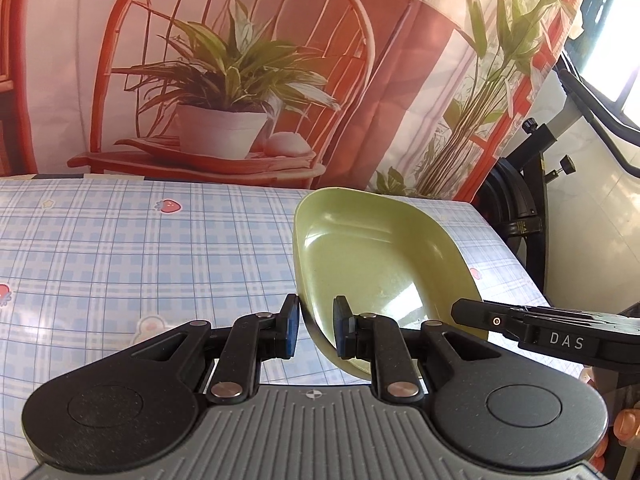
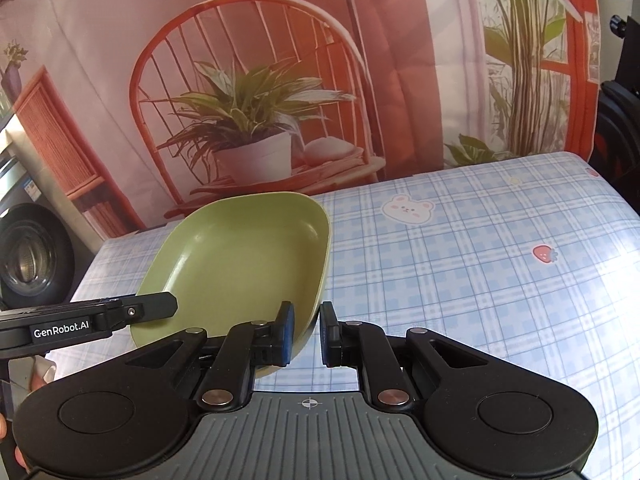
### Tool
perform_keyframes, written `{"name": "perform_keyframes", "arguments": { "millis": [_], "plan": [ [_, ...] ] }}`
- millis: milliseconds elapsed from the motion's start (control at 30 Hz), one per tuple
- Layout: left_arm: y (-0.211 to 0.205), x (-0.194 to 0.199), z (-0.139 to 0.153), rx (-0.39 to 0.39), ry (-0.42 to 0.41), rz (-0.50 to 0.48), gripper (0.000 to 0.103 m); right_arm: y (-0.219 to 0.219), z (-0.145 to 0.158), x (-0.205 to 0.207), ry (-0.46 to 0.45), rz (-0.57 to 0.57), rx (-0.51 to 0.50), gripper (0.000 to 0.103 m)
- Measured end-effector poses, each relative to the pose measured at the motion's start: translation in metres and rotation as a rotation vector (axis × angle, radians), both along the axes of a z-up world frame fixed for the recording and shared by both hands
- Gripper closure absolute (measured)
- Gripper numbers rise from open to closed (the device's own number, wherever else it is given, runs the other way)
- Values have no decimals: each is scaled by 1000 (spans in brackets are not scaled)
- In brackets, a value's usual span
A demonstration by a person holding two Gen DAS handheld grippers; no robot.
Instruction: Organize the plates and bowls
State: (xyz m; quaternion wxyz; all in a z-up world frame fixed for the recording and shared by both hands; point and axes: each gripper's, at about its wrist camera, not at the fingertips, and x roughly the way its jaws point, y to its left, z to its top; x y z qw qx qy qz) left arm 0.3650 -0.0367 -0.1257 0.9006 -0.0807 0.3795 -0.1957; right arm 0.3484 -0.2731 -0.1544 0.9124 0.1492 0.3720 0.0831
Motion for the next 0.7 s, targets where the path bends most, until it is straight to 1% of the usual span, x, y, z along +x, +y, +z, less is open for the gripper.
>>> {"name": "perform_keyframes", "arguments": {
  "millis": [167, 700],
  "plan": [
    [6, -16, 7, -2, -17, 2, 84, 6, 3, -17, -7, 0, 17, 90],
    [30, -62, 12, 3, -29, -10, 84, 22, 2, -71, 8, 50, 60, 89]
  ]
}}
